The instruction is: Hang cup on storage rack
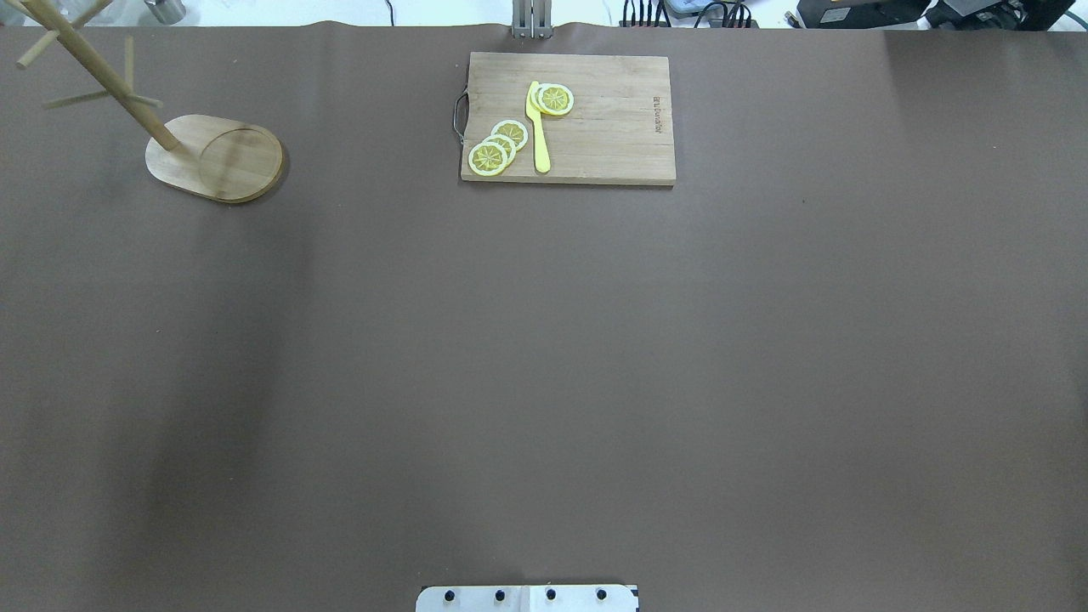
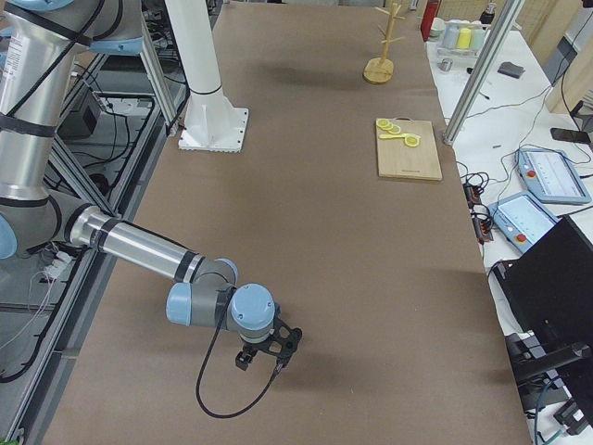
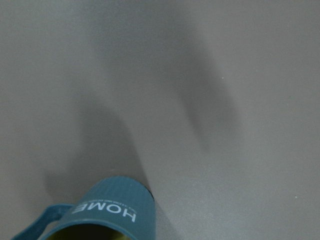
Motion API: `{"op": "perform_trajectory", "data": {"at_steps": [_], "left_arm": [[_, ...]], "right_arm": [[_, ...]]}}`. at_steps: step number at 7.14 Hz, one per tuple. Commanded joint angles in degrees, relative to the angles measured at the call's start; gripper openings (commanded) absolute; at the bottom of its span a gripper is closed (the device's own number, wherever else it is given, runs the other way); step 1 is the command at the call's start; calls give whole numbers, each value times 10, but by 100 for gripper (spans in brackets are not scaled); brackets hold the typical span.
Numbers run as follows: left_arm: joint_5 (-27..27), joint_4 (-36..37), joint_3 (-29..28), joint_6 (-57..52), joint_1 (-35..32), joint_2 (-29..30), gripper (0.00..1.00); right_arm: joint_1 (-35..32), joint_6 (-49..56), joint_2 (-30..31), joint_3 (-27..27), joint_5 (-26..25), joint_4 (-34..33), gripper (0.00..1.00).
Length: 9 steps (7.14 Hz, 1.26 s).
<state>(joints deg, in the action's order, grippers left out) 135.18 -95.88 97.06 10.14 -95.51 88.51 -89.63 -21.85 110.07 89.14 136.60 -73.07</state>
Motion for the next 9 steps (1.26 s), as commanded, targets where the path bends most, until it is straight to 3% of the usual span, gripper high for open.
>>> {"op": "perform_trajectory", "data": {"at_steps": [1, 3, 4, 6, 7, 9], "left_arm": [[0, 0, -2, -1, 1, 0, 98], [0, 0, -2, -1, 1, 0, 98], [0, 0, -3, -1, 1, 0, 98], [1, 0, -1, 2, 1, 0, 98], [1, 0, -1, 2, 1, 0, 98], [1, 0, -1, 2, 1, 0, 98]], "right_arm": [[16, 1, -2, 0, 10, 21, 100], [32, 35, -2, 0, 9, 37, 100], [34, 38, -1, 0, 9, 41, 92], [38, 46, 0, 0, 10, 42, 17], [40, 69, 1, 0, 10, 44, 0], [46, 69, -1, 8, 15, 44, 0]]}}
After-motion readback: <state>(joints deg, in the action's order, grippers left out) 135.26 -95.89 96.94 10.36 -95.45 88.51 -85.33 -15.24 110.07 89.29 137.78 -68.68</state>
